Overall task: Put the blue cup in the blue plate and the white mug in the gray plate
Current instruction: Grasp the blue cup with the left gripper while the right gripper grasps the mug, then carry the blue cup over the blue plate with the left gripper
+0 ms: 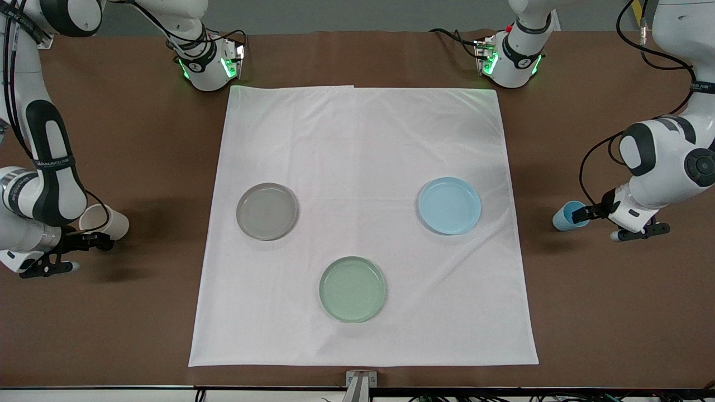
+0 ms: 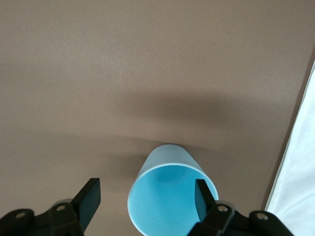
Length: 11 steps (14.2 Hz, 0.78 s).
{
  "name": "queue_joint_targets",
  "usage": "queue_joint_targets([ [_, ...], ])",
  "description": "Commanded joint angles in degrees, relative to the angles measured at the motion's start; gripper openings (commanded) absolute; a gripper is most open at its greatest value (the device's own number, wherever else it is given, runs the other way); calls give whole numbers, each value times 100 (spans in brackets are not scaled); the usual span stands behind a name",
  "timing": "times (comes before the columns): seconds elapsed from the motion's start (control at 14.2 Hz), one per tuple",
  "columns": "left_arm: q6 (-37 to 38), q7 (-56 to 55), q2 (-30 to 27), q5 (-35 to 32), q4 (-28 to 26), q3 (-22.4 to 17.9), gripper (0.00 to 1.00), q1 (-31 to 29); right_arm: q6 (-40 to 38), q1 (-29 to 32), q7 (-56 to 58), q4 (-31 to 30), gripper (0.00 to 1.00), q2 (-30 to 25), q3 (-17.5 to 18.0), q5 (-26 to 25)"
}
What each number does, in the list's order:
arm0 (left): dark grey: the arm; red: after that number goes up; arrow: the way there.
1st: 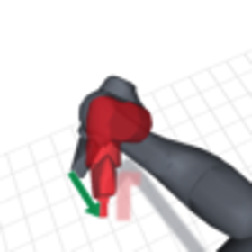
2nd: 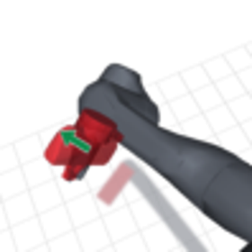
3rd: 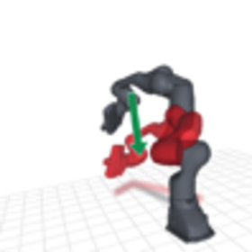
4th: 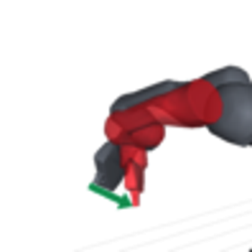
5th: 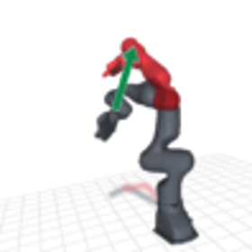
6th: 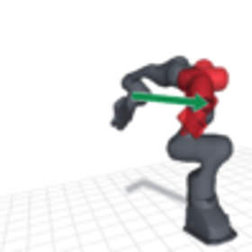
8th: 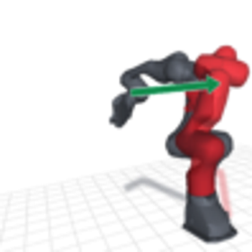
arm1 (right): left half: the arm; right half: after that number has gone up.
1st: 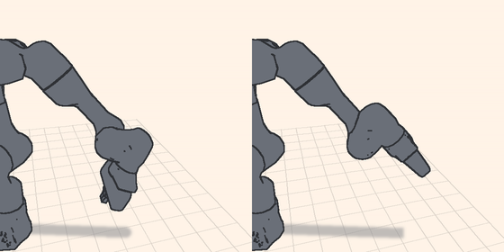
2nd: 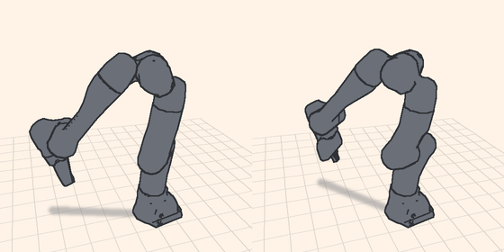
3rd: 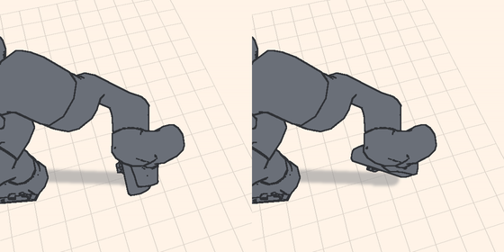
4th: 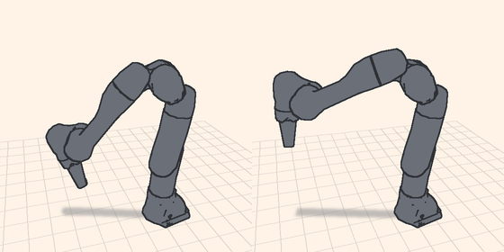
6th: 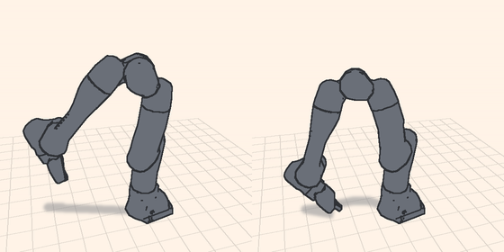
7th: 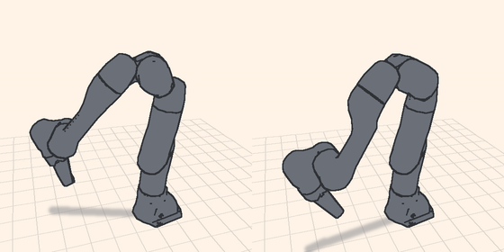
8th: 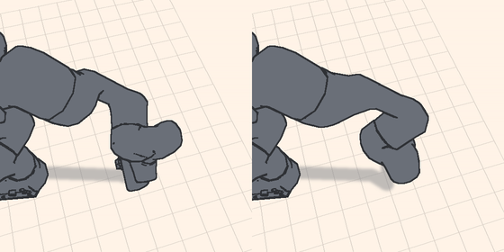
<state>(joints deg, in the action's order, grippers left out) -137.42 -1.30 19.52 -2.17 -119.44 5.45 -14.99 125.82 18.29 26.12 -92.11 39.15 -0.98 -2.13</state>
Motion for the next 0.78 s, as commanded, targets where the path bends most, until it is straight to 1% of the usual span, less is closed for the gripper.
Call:
queue_joint_targets([
  [0.0, 93, 77, -133, -126, -150, 26, 82, -48, -66, 87, 7, -88, 62, -31, 89, -95],
  [0.07, 93, 156, -80, -126, -150, 26, 78, -48, -66, 87, 7, -88, 59, -31, 89, -95],
  [0.21, 75, 174, 16, -126, -132, 26, 66, -57, -93, 87, 16, -88, 50, -31, 89, -95],
  [0.28, 58, 174, 43, -126, -132, 26, 57, -57, -162, 87, 16, -79, 44, -31, 89, -95],
  [0.35, 58, 174, 69, -126, -115, 26, 42, -48, -198, 78, 16, -79, 38, -39, 89, -95],
  [0.56, 49, 165, 149, -126, -45, 44, 7, 4, -190, 60, 16, -70, 23, -39, 89, -95],
  [0.64, 49, 148, 123, -126, -27, 79, 1, 13, -189, 52, 16, -70, 18, -39, 89, -95],
  [0.71, 58, 113, 96, -126, -1, 140, 0, 13, -189, 43, 25, -53, 14, -39, 89, -95],
])
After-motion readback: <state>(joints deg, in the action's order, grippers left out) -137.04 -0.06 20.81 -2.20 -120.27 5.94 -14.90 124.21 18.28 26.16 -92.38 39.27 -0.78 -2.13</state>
